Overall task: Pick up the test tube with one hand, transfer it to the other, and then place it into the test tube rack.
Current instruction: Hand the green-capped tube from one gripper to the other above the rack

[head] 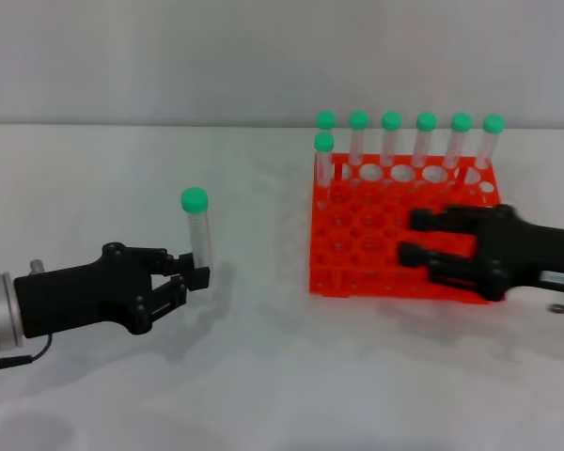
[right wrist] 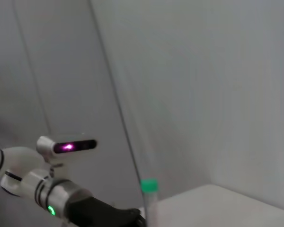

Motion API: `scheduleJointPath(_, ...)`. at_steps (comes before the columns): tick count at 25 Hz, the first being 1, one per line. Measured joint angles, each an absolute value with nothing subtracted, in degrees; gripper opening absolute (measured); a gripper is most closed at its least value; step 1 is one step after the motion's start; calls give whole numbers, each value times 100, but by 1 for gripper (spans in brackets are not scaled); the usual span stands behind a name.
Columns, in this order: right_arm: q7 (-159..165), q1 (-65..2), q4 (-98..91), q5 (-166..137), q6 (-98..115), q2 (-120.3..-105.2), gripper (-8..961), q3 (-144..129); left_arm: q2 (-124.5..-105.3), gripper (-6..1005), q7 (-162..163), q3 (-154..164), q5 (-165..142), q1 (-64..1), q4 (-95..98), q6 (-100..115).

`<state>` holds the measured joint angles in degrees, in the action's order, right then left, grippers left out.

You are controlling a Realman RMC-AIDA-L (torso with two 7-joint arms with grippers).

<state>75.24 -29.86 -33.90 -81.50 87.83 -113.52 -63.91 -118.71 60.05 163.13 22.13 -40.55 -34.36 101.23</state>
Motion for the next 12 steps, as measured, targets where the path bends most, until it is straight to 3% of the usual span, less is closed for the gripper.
scheduleJointPath(2, 7539, -3123, -3381, -8150, 8728, -11493, 539, -6461, -11878, 172, 5814, 16312, 2200, -4082, -3405, 10129)
scheduleJointPath(12, 7736, -3902, -2610, -7896, 8366, -11604, 540, -6831, -11903, 172, 5303, 16313, 1825, -4403, -3155, 10052)
